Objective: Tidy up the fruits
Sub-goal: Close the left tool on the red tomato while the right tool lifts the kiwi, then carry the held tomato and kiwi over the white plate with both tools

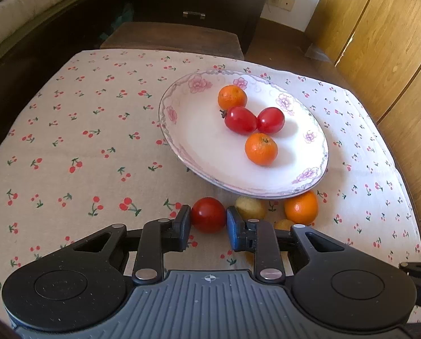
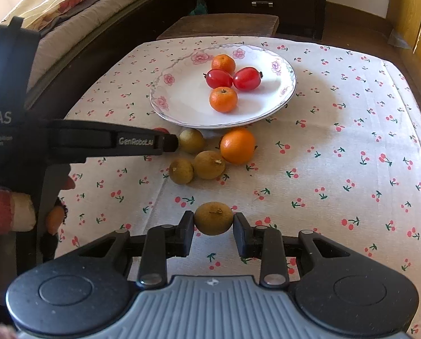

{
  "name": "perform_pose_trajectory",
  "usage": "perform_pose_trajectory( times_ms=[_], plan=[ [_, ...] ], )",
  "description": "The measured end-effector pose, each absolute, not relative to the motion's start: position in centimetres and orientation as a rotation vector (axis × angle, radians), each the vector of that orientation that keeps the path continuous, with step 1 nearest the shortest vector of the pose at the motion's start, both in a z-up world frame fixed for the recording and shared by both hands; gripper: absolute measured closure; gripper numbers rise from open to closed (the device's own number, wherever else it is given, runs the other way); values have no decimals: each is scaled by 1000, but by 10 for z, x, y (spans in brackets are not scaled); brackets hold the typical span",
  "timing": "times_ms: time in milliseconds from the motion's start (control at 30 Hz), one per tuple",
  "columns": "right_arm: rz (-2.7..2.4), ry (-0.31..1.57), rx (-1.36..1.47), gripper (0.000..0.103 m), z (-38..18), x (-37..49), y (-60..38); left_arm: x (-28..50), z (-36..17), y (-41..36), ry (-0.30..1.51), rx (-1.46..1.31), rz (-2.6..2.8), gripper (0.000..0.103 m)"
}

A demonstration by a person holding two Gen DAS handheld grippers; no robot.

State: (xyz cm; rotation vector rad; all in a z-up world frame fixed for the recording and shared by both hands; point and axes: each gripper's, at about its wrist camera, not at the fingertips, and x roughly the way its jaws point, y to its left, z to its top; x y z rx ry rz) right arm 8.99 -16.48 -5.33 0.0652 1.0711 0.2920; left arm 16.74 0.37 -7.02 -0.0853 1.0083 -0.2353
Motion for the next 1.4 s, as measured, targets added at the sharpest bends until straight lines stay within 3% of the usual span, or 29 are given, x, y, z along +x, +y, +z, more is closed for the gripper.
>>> perform_pose_trajectory(
  times_ms=[600,1233,1400],
  plan=[
    [255,1064,-43,71,-59,67,-158,93,-65,15,1016,1,-302,68],
    [256,1040,-162,71,-61,63,-148,88,-71,3,955,129,-298,60],
    [248,1028,-202,83,-59,60,-146,87,-70,3,954,135,-298,65]
  ],
)
